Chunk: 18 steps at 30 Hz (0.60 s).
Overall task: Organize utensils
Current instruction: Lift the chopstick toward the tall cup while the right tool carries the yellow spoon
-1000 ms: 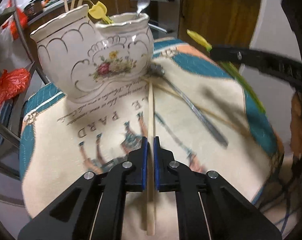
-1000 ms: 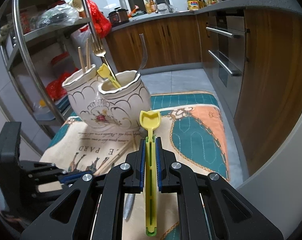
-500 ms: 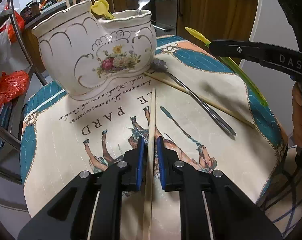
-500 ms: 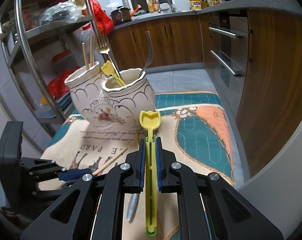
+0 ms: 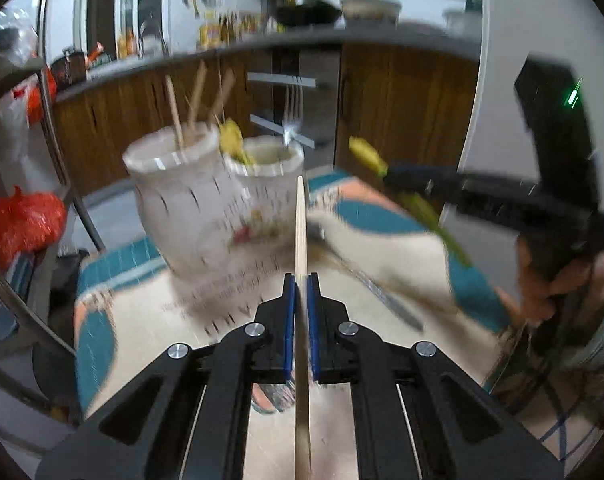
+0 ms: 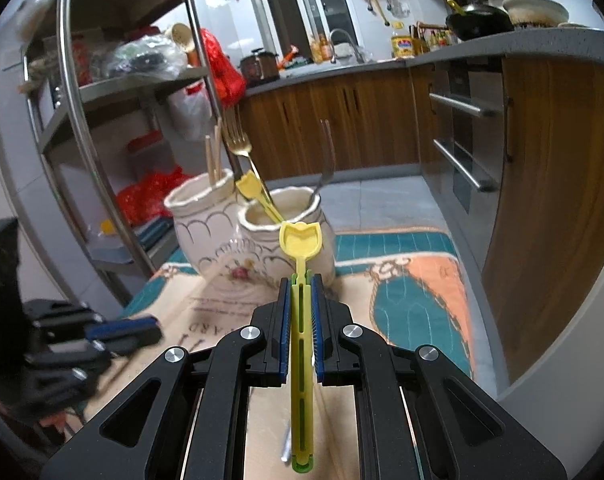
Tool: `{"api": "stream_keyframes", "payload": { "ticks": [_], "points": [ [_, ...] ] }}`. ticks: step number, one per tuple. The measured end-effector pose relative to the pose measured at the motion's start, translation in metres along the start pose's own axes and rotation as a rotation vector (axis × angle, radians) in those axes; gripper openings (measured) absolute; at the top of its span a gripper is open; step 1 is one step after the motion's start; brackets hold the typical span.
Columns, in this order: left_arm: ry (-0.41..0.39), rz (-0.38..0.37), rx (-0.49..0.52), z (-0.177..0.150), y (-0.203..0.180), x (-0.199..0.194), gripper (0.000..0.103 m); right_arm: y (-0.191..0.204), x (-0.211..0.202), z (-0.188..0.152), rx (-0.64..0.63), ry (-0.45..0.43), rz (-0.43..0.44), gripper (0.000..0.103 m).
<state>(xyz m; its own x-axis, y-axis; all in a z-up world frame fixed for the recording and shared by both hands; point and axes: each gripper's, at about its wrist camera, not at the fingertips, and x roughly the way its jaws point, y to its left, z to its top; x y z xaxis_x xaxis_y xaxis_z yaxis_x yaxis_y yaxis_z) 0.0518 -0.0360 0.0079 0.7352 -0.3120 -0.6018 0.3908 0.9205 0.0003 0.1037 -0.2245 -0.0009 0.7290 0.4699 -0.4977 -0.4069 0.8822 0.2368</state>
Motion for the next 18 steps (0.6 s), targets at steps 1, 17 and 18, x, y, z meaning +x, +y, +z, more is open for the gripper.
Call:
{"api": "stream_keyframes", "payload": {
  "ticks": [1,17,18],
  "points": [
    [-0.035,-0.001,-0.002,0.004,0.003,-0.009,0.006,0.001,0.000,0.001,0.000,-0.004,0.001,0.010],
    [-0.280,0.052,-0.160,0.078,0.086,-0.022,0.006,0.003,0.030,0.061,0.048,-0.137,0.013,0.010],
    [-0.284,0.050,-0.170,0.082,0.090,-0.018,0.006,0.003,0.033,0.064,0.052,-0.141,0.017,0.010]
  ]
}}
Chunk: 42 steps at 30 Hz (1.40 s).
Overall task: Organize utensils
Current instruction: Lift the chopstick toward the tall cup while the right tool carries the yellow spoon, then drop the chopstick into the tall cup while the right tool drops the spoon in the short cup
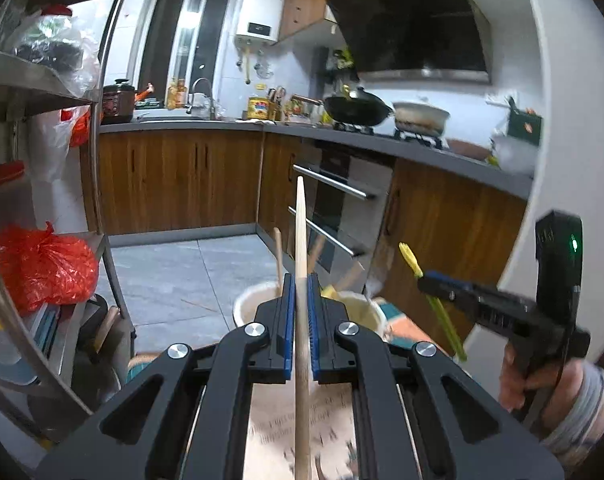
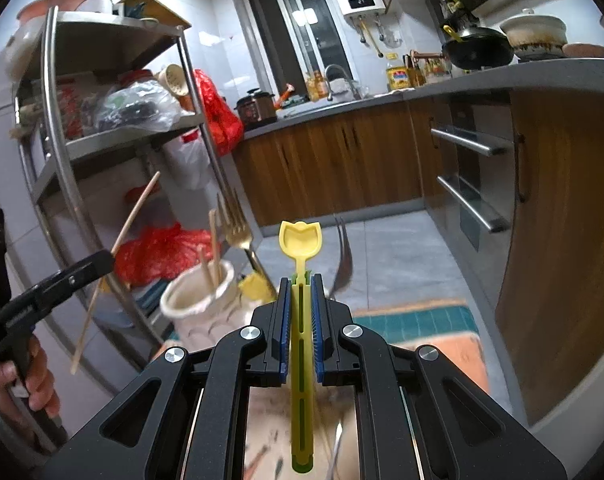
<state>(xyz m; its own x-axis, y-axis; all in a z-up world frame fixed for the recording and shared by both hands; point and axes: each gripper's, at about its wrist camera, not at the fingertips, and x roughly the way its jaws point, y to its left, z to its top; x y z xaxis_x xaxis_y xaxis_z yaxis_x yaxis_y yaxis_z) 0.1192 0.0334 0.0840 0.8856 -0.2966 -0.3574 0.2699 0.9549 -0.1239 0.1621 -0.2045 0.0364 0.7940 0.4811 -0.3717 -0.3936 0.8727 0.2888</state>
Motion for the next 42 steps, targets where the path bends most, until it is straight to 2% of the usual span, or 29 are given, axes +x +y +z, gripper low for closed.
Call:
{"api": "stream_keyframes", "payload": {
  "ticks": [4,7,10,17,19,26,31,36,42],
  "points": [
    [-0.047,0.010,-0.020,0.014,0.007,0.021,0.006,-0.004,0.024,0.014,0.039,-0.031,0.038,0.010],
    [-0.099,-0.016,-0.076,0.023,0.015,0.036,0.006,-0.005,0.037,0.022,0.067,-0.062,0.055,0.010],
    [-0.119,0.010,-0.120,0.026,0.021,0.061,0.006,-0.008,0.054,0.028,0.102,-0.080,0.077,0.010],
    [-0.182,0.083,-0.137,0.018,0.024,0.091,0.006,0.002,0.083,0.024,0.053,-0.127,0.041,0.010],
    [-0.193,0.084,-0.137,0.013,0.025,0.096,0.006,0.006,0.091,0.020,0.027,-0.124,0.024,0.010],
    [-0.191,0.069,-0.078,0.004,0.023,0.086,0.006,0.002,0.099,0.009,0.008,-0.108,-0.025,0.010],
    [-0.169,0.041,-0.063,-0.004,0.023,0.070,0.006,0.007,0.089,0.002,-0.029,-0.105,-0.035,0.010],
    [-0.108,0.052,-0.001,-0.012,0.013,0.061,0.006,0.016,0.075,-0.007,-0.097,-0.080,-0.044,0.010],
    [-0.030,0.053,0.005,-0.022,0.005,0.057,0.006,0.027,0.065,-0.018,-0.173,-0.028,-0.059,0.010]
  ]
}}
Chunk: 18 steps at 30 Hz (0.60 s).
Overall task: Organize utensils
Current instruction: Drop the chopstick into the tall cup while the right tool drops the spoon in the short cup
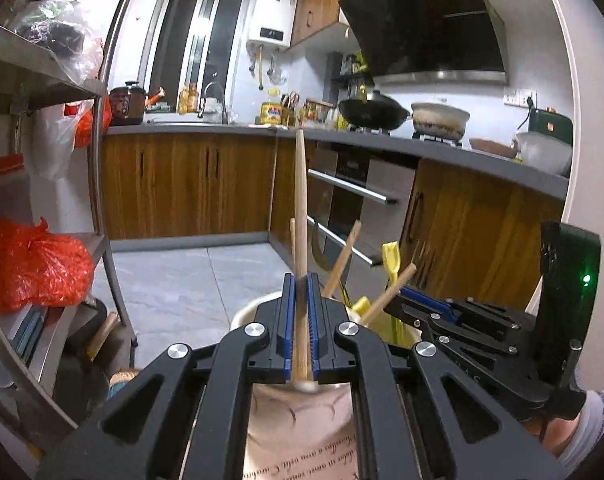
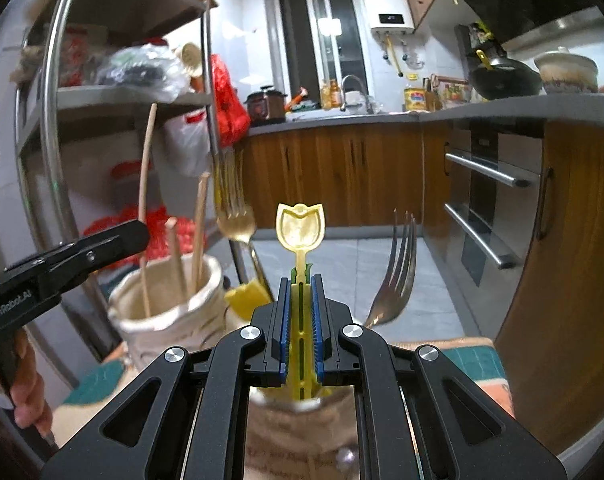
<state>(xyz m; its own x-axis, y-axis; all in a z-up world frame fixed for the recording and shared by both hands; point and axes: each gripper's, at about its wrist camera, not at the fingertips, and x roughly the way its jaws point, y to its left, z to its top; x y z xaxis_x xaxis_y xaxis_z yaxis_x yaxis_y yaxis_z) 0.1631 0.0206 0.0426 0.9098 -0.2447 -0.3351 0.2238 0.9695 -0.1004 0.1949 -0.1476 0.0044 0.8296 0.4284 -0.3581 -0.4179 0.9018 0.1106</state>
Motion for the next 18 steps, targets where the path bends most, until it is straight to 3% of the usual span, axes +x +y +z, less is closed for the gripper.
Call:
{"api": "stream_keyframes", "payload": {
  "ticks": [12,14,18],
  "points": [
    [0.026,0.036,0.044,-0.004,-0.004,0.001,0.009,-0.004,0.001,-0.003,0.034,0.067,-0.005,0.011],
    [0.022,0.053,0.054,-0.004,-0.004,0.000,0.019,-0.005,0.005,-0.006,0.041,0.086,-0.005,0.011],
    [0.019,0.058,0.053,-0.003,-0.004,-0.002,0.025,-0.006,0.009,-0.008,0.046,0.101,-0.004,0.011]
  ]
}}
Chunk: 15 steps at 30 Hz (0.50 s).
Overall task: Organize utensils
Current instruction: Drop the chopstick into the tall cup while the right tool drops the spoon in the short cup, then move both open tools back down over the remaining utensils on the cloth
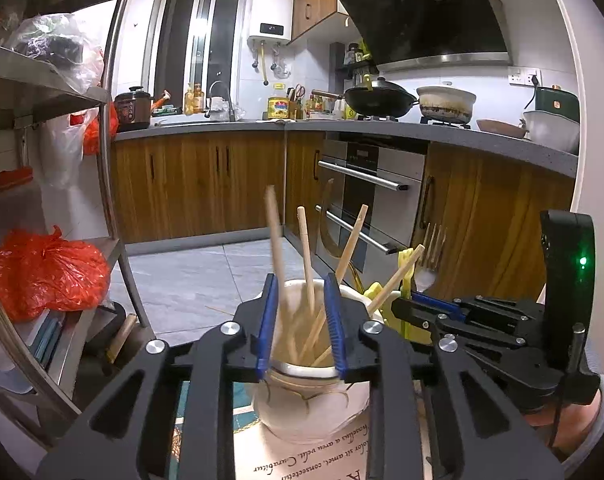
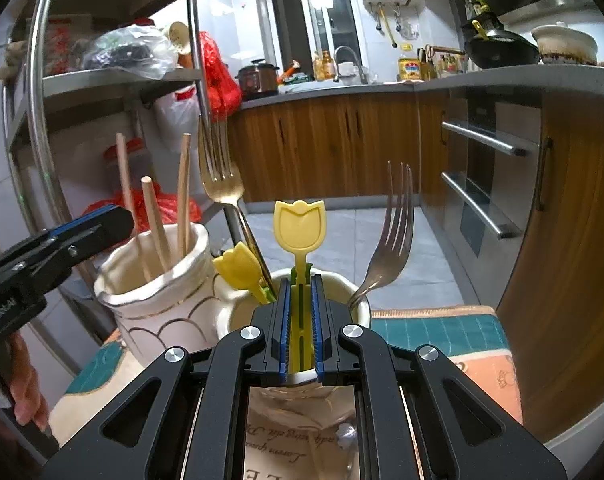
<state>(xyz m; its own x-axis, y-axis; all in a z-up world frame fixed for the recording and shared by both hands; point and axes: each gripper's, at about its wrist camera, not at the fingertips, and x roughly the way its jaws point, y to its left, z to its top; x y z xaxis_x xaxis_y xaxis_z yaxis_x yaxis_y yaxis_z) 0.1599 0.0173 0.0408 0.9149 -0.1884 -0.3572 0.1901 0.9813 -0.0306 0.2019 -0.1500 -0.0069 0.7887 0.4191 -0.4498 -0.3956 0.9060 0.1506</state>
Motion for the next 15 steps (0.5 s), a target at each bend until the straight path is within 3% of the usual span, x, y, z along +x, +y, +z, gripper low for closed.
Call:
{"api": "stream_keyframes", "payload": {
  "ticks": [10,15],
  "points": [
    [-0.012,0.019,-0.012,0.000,0.005,-0.008,0.050,-0.003,-0.013,0.003,-0.005,-0.029,-0.010,0.028],
    [-0.009,0.034,-0.021,-0.002,0.007,-0.013,0.061,-0.012,-0.034,0.009,0.024,-0.066,-0.015,0.044]
  ]
}}
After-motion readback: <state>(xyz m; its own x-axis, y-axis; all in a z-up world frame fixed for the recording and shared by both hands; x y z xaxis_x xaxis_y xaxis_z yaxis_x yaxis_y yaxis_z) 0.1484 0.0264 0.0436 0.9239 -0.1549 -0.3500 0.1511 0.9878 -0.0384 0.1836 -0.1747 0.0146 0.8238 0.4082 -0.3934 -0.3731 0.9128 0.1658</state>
